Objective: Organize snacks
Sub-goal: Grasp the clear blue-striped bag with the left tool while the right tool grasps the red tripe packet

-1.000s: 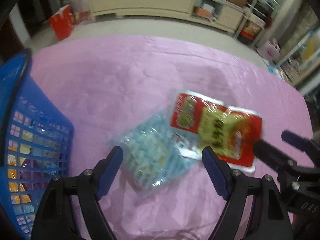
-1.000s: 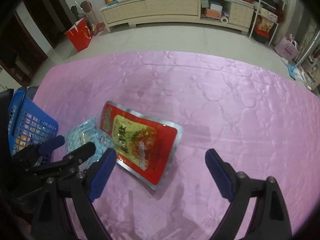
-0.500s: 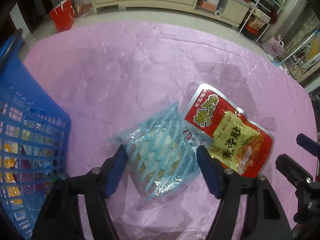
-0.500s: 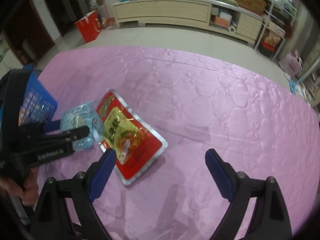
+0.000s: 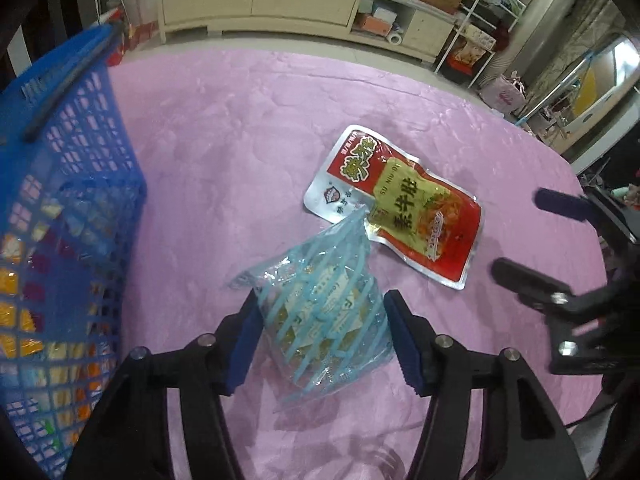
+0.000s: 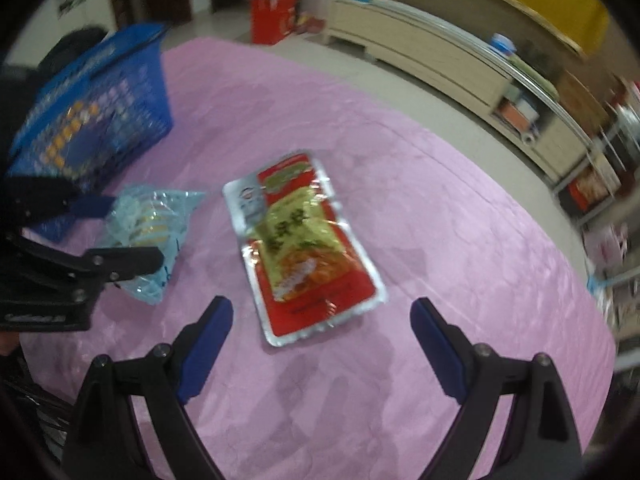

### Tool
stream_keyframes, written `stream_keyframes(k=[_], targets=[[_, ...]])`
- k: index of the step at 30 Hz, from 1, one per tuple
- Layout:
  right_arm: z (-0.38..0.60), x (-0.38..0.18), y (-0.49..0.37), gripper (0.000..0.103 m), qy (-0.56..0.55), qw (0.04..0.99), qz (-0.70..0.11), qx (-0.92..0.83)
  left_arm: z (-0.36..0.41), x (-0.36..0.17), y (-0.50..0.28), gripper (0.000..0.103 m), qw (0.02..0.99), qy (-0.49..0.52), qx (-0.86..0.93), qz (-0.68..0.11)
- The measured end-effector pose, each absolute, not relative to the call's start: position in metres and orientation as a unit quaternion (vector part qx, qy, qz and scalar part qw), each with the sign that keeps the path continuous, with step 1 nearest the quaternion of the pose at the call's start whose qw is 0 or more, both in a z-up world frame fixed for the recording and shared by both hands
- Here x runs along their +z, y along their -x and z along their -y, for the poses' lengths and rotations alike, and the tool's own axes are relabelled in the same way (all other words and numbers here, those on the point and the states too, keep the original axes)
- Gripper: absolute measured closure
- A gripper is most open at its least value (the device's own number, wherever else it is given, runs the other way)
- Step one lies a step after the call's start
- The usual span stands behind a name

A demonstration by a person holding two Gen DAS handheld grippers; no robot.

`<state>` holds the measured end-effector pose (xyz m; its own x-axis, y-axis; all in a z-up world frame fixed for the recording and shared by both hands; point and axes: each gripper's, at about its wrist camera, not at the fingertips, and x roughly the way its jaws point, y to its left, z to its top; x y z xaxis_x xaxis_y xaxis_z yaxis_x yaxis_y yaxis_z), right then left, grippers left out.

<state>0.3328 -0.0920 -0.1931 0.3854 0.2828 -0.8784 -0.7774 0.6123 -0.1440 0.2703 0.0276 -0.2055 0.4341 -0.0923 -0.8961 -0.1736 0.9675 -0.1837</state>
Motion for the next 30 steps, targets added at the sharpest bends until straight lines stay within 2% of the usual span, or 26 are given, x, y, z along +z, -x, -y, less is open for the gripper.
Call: stream_keyframes(k=[15, 26, 27, 28, 30], targets=[[0.036, -0.236, -0.353, 0.010, 0.362, 0.749, -0.426, 0.357, -0.035, -0.214, -0.265, 0.046, 0.842, 0.131, 0.049, -0.521], [0.039, -0.234, -0.372, 0.010, 0.344, 0.749, -0.440, 0.357, -0.040, -0.212, -0.255, 0.046, 0.841, 0.136, 0.055, -0.520], [0.038, -0.234, -0.373, 0.011, 0.344, 0.746, -0.440, 0.362, -0.040, -0.212, -0.255, 0.045, 0.841, 0.135, 0.055, -0.521], [0.038, -0.234, -0.374, 0.017, 0.342, 0.745, -0.441, 0.367, -0.040, -0.213, -0.254, 0.045, 0.840, 0.136, 0.054, -0.522], [0.039, -0.234, -0.377, 0.022, 0.326, 0.740, -0.451, 0.377, -0.040, -0.213, -0.253, 0.045, 0.840, 0.135, 0.054, -0.523]])
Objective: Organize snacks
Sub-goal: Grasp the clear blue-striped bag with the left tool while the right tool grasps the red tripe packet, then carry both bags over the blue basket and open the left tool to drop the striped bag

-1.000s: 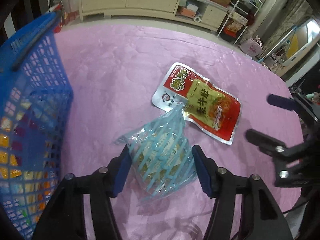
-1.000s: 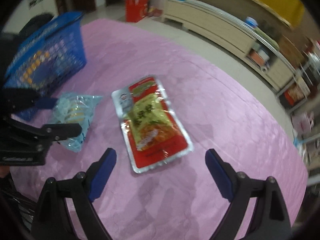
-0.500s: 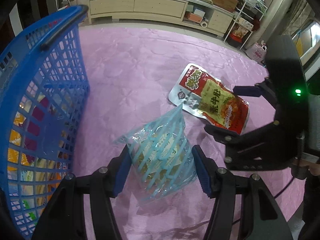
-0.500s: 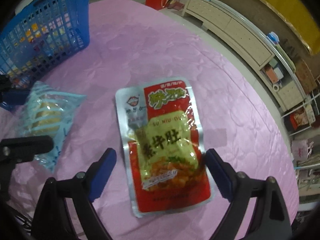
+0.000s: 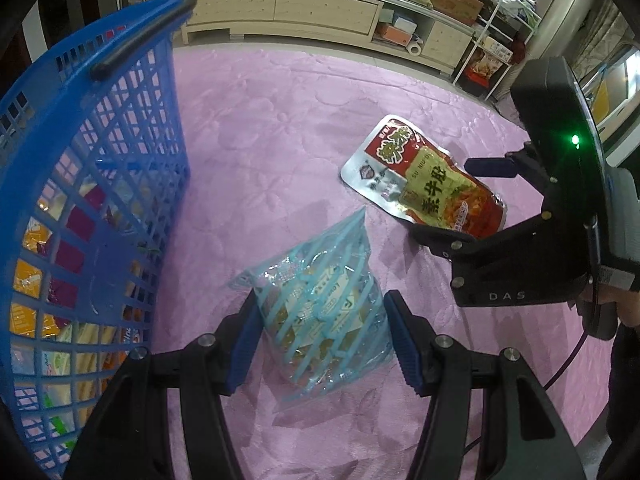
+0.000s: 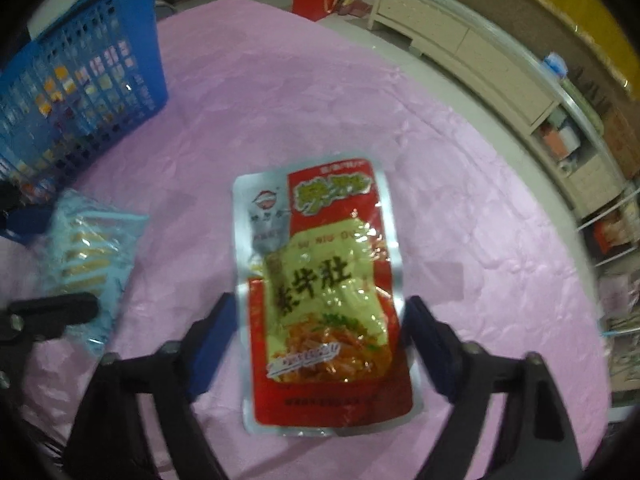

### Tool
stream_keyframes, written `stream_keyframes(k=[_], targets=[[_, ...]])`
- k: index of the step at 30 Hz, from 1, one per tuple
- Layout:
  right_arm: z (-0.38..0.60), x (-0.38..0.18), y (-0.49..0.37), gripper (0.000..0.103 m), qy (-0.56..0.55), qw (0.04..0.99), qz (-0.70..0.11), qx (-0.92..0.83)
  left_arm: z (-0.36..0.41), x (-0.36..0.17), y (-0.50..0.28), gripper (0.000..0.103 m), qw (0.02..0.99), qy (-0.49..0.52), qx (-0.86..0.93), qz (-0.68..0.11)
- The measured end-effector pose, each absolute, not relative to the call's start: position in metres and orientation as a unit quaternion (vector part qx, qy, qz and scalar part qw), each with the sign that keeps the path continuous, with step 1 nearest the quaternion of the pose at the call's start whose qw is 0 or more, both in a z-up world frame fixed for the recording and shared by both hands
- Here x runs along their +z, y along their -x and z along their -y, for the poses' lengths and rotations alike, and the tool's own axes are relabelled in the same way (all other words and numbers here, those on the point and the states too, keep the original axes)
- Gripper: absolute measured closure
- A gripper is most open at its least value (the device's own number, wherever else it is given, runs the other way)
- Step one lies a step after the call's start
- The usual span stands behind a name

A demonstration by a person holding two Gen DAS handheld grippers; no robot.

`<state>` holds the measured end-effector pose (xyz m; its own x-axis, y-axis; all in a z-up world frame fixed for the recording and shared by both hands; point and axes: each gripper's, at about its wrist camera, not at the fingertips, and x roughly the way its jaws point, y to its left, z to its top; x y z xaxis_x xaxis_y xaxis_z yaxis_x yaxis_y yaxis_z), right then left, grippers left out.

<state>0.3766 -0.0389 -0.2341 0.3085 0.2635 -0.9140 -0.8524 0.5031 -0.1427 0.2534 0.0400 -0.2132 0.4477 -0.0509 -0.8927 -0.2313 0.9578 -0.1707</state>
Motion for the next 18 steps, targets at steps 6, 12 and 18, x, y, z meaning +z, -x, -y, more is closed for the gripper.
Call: stream_keyframes(k=[6, 12, 18], targets=[[0.041, -0.232, -0.354, 0.059, 0.340, 0.740, -0.434, 0.385, -0.040, -0.216, -0.256, 0.046, 0.838, 0.139, 0.055, -0.524], [0.064, -0.225, -0.342, 0.068, 0.274, 0.748, -0.458, 0.394, -0.041, -0.212, -0.255, 0.046, 0.840, 0.139, 0.053, -0.522], [0.085, -0.217, -0.312, 0.069, 0.233, 0.746, -0.485, 0.393, -0.032, -0.202, -0.244, 0.046, 0.844, 0.137, 0.041, -0.517]])
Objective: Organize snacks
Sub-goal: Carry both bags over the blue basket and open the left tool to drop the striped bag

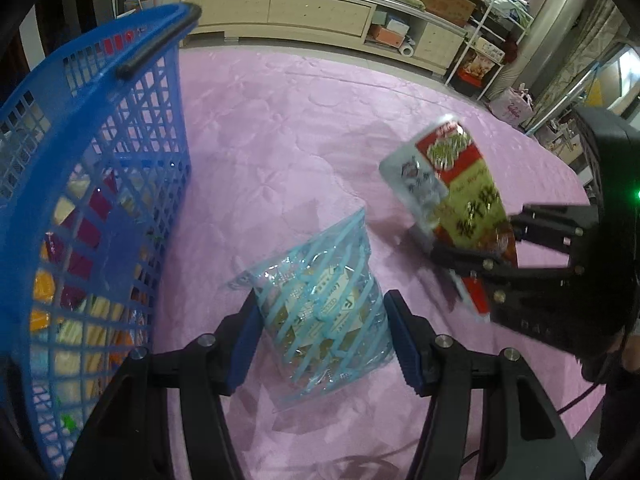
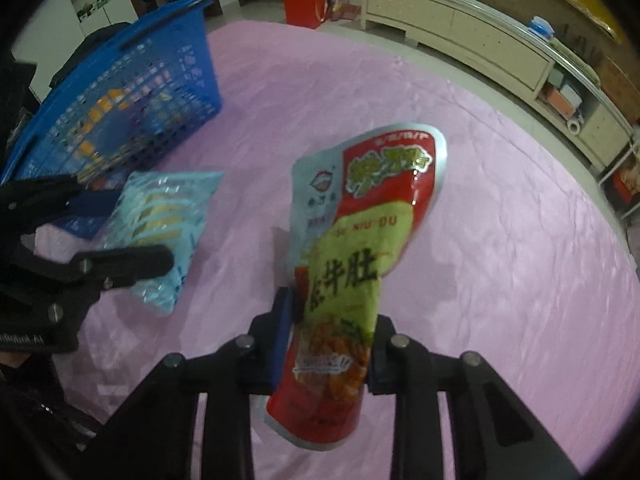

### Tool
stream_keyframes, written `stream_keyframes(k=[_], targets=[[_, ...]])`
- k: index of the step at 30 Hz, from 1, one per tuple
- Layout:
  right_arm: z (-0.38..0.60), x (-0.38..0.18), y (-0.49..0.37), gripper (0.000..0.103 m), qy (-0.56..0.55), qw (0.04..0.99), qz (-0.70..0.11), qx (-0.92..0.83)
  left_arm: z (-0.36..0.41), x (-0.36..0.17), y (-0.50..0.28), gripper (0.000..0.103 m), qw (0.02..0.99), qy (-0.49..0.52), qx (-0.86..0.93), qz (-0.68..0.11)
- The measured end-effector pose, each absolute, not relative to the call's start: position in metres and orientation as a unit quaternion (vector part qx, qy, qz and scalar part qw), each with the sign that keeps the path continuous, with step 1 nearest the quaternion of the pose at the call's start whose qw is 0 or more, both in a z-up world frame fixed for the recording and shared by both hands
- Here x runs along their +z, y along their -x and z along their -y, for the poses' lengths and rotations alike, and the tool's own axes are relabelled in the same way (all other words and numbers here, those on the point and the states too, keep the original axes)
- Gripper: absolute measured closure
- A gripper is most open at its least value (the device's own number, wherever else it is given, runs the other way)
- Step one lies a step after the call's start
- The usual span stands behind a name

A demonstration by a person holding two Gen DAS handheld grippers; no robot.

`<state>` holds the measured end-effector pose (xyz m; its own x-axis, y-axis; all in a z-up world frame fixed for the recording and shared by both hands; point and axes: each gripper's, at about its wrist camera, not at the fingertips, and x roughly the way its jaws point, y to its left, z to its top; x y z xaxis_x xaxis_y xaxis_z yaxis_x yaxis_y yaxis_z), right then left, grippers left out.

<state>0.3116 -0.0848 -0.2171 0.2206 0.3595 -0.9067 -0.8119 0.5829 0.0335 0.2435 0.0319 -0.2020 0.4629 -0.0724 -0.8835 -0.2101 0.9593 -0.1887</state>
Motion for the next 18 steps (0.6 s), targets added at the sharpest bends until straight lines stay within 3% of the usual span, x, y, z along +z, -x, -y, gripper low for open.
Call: stream_keyframes(k=[11, 18], targets=[[0.108, -0.228, -0.255, 0.067, 0.162, 0.719, -0.559, 0.379, -0.012, -0.181, -0.203, 0.046, 0.853, 0.114, 0.015, -0.509], [0.109, -0.232, -0.239, 0.057, 0.147, 0.729, -0.568, 0.353, -0.007, -0.184, -0.177, 0.046, 0.850, 0.107, 0.009, -0.516]])
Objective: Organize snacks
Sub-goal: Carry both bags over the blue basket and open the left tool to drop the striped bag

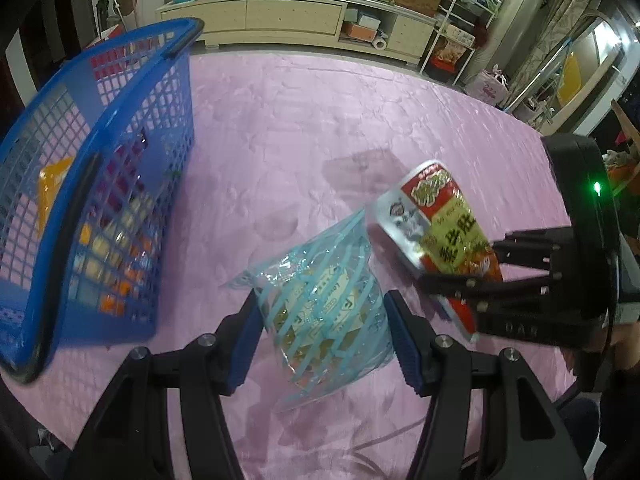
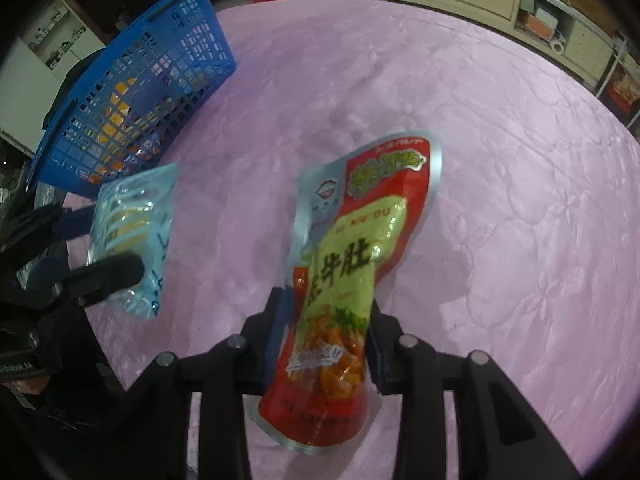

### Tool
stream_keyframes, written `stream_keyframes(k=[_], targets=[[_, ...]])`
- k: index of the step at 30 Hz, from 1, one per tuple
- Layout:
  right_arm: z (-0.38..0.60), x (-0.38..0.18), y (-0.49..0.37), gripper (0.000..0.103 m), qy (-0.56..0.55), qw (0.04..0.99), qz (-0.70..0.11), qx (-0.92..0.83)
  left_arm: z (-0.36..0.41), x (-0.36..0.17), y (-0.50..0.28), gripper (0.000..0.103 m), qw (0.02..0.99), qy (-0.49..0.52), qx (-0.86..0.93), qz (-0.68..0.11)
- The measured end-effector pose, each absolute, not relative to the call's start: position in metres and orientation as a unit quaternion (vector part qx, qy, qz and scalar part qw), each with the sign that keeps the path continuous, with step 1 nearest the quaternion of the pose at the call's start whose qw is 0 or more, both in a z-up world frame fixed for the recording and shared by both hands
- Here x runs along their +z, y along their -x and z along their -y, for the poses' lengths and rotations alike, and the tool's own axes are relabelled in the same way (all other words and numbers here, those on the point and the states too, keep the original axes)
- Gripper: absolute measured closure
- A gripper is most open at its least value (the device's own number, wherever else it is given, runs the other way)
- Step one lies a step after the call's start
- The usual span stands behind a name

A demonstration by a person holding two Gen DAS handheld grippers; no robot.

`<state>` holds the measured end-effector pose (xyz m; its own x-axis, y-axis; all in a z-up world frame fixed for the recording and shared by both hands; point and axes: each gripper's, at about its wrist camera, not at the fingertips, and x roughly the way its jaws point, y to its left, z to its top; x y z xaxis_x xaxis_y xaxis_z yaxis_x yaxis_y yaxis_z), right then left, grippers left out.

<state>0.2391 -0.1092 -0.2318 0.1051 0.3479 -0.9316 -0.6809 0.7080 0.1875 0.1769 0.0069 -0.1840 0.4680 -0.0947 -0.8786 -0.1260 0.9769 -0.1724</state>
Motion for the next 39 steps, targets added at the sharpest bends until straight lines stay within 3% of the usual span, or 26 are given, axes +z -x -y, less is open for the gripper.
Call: stream_keyframes(k=[6, 9, 10, 13, 30, 39], targets=[[0.108, -0.216, -0.243, 0.054, 0.148, 0.745, -0.558, 0.334, -0.011, -0.179, -0.175, 0.045, 0.852, 0.107, 0.008, -0.512], [0.106, -0.205, -0.231, 0.068, 0.157, 0.752, -0.542, 0.340, -0.014, -0.174, -0.171, 0.046, 0.854, 0.110, 0.007, -0.508], [0.105, -0.200, -0.228, 0.077, 0.162, 0.757, -0.534, 0.339, -0.013, -0.174, -0.170, 0.046, 0.855, 0.110, 0.007, -0.506], [0.107, -0.186, -0.223, 0.081, 0.159, 0.763, -0.523, 0.346, -0.013, -0.166, -0.166, 0.046, 0.861, 0.108, 0.004, -0.497], [0.075, -0.076, -0.165, 0.083, 0.161, 0.808, -0.432, 0.367, -0.060, -0.072, -0.119, 0.046, 0.903, 0.113, -0.032, -0.413], [0.024, -0.045, -0.149, 0.083, 0.153, 0.810, -0.399, 0.402, -0.132, -0.041, -0.102, 0.046, 0.916, 0.124, 0.000, -0.382]])
